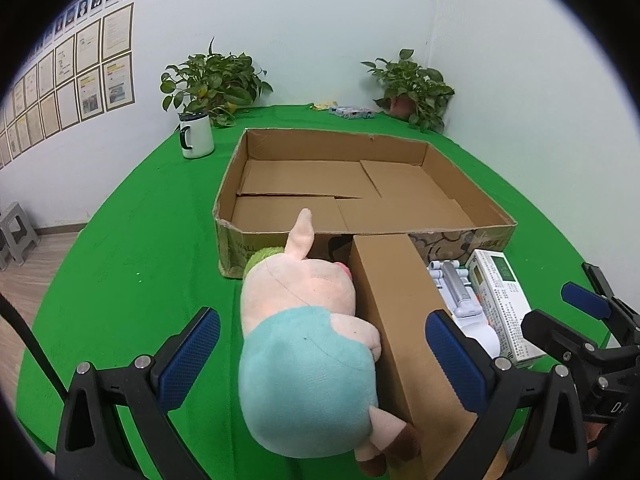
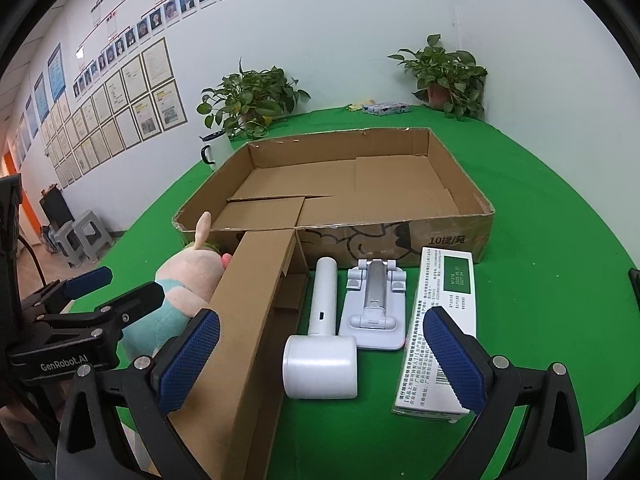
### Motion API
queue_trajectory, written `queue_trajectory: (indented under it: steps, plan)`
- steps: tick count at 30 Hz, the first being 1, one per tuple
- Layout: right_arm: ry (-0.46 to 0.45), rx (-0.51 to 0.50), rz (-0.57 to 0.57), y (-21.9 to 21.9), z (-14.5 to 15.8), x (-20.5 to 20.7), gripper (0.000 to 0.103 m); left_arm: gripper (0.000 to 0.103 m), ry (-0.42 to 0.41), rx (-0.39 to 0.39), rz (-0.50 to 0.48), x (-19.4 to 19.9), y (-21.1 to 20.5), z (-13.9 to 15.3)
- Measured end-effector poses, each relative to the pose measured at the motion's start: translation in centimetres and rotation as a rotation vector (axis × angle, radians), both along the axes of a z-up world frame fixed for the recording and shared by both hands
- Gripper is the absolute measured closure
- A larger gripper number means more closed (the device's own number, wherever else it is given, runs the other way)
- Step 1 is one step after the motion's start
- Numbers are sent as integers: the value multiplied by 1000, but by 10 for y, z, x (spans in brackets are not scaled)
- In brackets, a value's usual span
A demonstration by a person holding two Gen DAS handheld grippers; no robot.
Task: Organize objects
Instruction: 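Move the right gripper toward the plush pig beside the cardboard insert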
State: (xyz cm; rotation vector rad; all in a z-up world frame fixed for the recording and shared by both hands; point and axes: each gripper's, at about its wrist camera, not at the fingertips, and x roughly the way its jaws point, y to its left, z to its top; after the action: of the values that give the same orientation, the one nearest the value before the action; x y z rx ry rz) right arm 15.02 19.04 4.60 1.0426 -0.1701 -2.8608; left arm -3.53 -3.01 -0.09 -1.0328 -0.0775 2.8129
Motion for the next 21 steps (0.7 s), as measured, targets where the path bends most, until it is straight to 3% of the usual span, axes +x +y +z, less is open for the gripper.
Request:
queue_trajectory:
  steps: [8, 17, 21]
  plan:
    - [16, 23, 51, 14, 6, 9, 1, 1, 1, 14, 64, 8, 17, 1]
    - [-59, -99, 203, 22, 1, -11, 1, 1, -57, 6, 143, 15, 24, 7]
    - [-45, -107, 255, 7, -1, -16, 1, 1, -58, 2, 163, 20, 15, 4]
